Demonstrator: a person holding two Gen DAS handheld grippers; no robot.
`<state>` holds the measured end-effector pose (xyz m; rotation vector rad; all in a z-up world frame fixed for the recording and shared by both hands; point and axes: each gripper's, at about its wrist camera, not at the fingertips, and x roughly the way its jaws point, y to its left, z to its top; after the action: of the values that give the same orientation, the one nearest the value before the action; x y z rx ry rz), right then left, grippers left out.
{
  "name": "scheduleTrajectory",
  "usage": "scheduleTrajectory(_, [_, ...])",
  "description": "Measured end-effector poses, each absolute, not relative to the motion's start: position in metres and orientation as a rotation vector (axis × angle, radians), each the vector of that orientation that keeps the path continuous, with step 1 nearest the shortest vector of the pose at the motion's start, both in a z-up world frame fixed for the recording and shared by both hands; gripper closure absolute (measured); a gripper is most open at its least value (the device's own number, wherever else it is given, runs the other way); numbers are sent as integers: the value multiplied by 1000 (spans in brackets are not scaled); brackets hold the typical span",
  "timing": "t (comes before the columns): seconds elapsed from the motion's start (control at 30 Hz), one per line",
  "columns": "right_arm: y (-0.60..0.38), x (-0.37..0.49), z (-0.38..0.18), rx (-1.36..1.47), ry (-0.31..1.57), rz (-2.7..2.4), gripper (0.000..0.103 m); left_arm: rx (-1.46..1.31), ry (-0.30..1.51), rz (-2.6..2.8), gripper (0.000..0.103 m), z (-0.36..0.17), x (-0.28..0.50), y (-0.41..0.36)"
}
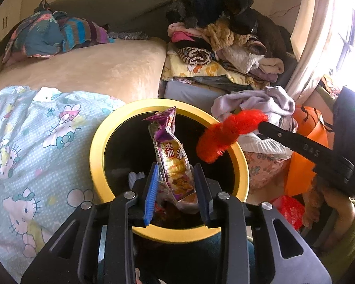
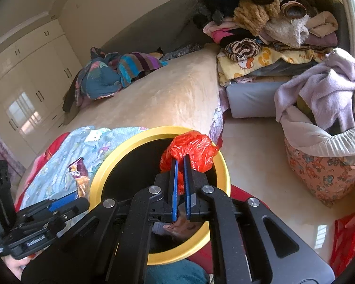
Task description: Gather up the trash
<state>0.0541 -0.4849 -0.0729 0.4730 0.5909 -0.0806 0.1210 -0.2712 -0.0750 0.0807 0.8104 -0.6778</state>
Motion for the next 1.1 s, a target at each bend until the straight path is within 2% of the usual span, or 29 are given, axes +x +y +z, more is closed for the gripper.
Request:
scheduleTrajectory(0.1, [-485,54,-74,474,595,-81,96,78,821,-674,69,-78,126,-274])
scheduleTrajectory(0.17, [-484,54,-75,478,601,-81,88,92,818,-663,52,-79,126,-276])
scheduleTrajectory(0.23, [-482,53,-75,477,603,-82,80,98,813,-658,47,-80,126,-276])
scheduleTrajectory(0.27, [-483,54,-75,476,602,-81,79,101,813,-657,42,-80,126,-275])
scheduleTrajectory(0.33, [-480,54,-75,467,603,-79,70,108,808,-643,30,-79,125,-271])
scheduleTrajectory(0.4, [-477,53,-74,464,602,-77,66,91,809,-637,26,-78,124,-266])
scheduleTrajectory(0.47, [-474,52,-73,456,604,-73,62,76,811,-624,16,-77,124,-260])
scheduleTrajectory(0.63, [-463,49,-72,436,611,-64,52,45,815,-575,8,-74,123,-237])
scheduleTrajectory(0.73, [-453,48,-69,422,612,-54,44,17,809,-546,7,-70,121,-220])
scheduleTrajectory(0.8, [-448,47,-67,414,607,-50,42,11,799,-527,7,-67,118,-212])
scheduleTrajectory(0.9, [-437,45,-62,393,595,-40,33,4,773,-500,7,-61,113,-197])
scheduleTrajectory(1.1, [-418,36,-51,340,562,-30,23,-1,710,-449,6,-46,96,-169])
